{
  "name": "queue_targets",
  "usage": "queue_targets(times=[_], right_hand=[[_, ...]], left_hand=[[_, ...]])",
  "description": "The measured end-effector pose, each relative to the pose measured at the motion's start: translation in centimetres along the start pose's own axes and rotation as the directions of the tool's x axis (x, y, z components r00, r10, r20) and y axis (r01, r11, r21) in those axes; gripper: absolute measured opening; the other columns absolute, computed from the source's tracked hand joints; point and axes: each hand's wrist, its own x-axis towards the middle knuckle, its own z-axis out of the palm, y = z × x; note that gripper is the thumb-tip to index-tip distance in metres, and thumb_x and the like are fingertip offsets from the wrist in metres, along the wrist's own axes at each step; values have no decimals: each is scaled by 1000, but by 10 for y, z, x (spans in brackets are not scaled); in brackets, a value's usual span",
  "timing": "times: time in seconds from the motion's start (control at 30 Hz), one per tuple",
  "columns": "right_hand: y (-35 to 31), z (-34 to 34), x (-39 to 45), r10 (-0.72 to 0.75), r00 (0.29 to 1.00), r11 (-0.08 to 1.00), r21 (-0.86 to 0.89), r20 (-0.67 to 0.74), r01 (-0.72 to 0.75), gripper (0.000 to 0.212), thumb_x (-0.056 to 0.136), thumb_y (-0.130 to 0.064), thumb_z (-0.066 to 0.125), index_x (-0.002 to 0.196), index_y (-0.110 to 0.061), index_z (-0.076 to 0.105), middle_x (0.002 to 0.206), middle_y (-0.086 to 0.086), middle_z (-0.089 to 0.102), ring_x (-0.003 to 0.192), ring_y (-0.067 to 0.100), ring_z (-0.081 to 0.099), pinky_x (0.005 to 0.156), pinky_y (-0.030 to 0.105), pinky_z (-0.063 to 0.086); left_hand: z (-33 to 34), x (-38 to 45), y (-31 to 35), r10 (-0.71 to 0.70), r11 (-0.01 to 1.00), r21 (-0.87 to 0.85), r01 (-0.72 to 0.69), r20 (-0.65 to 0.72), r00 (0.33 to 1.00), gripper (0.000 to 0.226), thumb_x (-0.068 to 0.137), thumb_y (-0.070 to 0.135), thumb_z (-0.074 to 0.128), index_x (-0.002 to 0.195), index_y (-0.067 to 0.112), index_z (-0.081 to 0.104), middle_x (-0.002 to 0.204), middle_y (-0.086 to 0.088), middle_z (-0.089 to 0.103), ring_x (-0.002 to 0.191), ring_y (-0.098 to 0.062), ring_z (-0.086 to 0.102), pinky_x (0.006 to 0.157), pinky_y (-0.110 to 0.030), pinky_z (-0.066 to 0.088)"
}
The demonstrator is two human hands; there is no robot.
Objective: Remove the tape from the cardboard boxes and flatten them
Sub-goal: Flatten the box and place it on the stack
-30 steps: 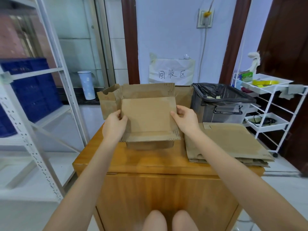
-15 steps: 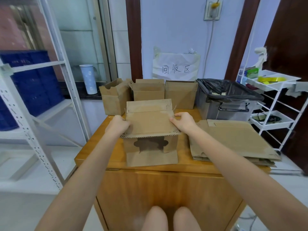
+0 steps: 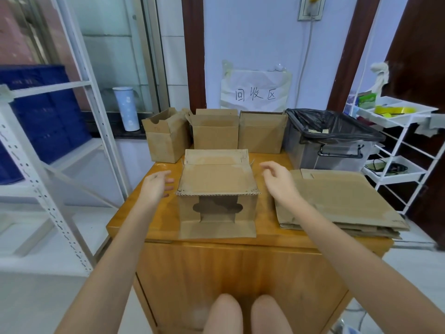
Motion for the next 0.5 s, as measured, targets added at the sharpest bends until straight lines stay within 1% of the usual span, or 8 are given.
queue_targets(times=[0.07,0.1,0.17,0.2,0.3,0.37,0.43,0.5], right_hand=[[6,-3,-14,-12,1000,994,110,-29,15,40,96,-2,41,134,-13,50,130,1,56,104,13,57,81,25,46],[10,-2,-21,-3,1000,987,160,-18,5,44,94,1,42,136,-12,47,130,1,54,114,15,55,87,27,47],[18,4,-34,30,999,983,182,43,-37,52,91,1,52,140,-10,40,134,2,51,123,17,51,98,29,45],[20,9,-39,45,996,987,153,77,-56,59,89,-5,59,143,-9,36,135,2,49,125,17,49,101,30,43],[21,27,-51,75,991,994,68,112,-83,77,80,-27,75,144,-12,34,138,-1,49,127,17,47,102,33,44],[21,40,-55,78,995,997,-13,66,-77,79,77,-39,76,142,-16,37,137,-3,51,126,17,48,98,35,46],[21,49,-56,95,995,990,-106,-23,-97,76,76,-47,75,138,-18,41,133,-3,55,119,17,53,90,35,50],[19,55,-57,120,988,978,-163,-93,-134,72,75,-49,75,133,-19,44,126,-4,57,112,17,57,82,33,49]], left_hand=[[-12,-6,-15,-5,996,-94,6,5,1000,34,100,3,40,131,8,55,130,-15,58,104,-24,56,89,-35,46],[-16,-13,-24,42,995,-89,-38,40,998,40,97,-4,42,134,8,52,134,-15,55,110,-25,56,87,-32,46],[-16,-32,-42,164,986,10,-166,104,981,57,90,-13,45,142,10,43,139,-10,49,123,-27,51,82,-25,46],[-11,-40,-50,200,977,54,-208,124,972,63,89,-12,49,146,12,38,141,-8,46,127,-26,48,82,-23,45],[9,-52,-64,232,961,124,-247,125,965,82,83,14,73,150,18,27,145,-1,41,130,-21,43,96,-30,43],[20,-53,-70,280,942,173,-288,70,957,91,72,38,82,146,20,33,142,1,46,127,-20,46,102,-40,45],[33,-56,-71,317,911,283,-300,-18,948,88,67,47,82,139,18,40,135,1,52,123,-20,50,95,-41,48],[42,-60,-69,331,884,386,-264,-119,936,80,71,46,80,133,13,43,129,-3,53,118,-24,53,85,-40,49]])
